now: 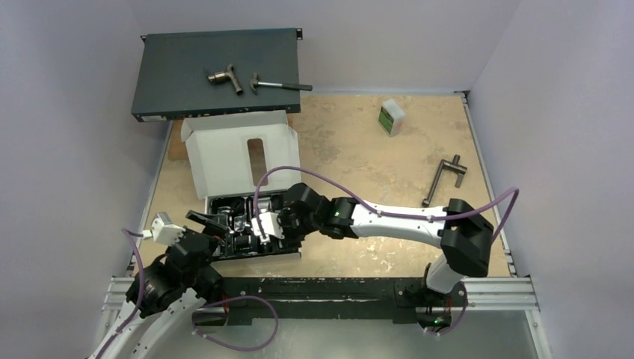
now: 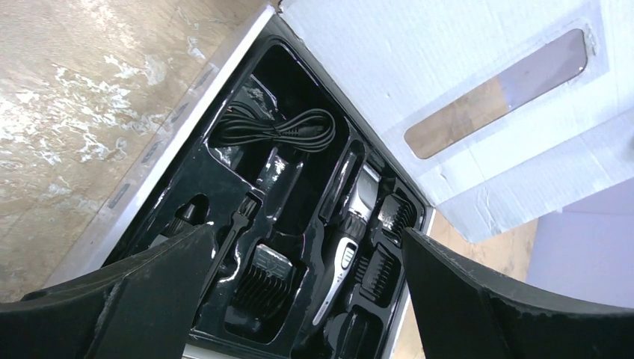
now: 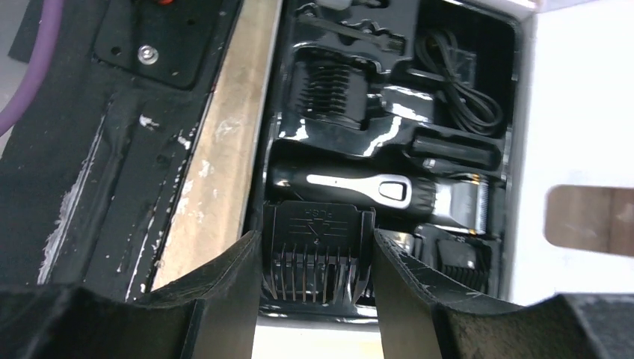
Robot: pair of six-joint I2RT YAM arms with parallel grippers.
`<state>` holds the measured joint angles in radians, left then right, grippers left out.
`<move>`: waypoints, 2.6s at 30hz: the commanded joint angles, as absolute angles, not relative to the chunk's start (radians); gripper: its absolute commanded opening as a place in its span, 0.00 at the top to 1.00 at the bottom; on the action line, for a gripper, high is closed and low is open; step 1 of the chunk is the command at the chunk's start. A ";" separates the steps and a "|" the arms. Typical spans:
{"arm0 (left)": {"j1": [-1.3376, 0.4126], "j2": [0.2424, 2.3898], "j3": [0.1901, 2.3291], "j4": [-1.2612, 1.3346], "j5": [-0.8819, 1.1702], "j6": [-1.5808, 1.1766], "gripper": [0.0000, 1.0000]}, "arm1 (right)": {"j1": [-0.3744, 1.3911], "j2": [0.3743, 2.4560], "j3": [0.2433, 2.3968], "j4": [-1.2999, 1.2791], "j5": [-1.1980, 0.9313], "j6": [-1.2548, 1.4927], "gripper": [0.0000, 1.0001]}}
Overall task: Sort the hair-cutting tools
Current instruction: Place the haircut tool in the storage box.
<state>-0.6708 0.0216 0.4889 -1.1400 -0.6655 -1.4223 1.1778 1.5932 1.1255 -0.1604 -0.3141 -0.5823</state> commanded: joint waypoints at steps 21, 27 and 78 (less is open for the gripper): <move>-0.675 0.047 0.495 -1.267 -0.648 -1.469 0.02 | 1.197 1.770 1.235 -0.244 -0.309 -0.692 1.00; -0.675 0.046 0.494 -1.267 -0.648 -1.466 0.02 | 1.182 1.777 1.229 -0.229 -0.293 -0.666 1.00; -0.675 0.062 0.485 -1.253 -0.646 -1.458 0.02 | 1.160 1.752 1.167 -0.205 -0.210 -0.501 0.74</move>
<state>-0.6708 0.0486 0.4915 -1.1435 -0.6819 -1.4563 1.1690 1.7779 1.1641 -0.2085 -0.2256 -0.5083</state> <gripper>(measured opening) 0.982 0.484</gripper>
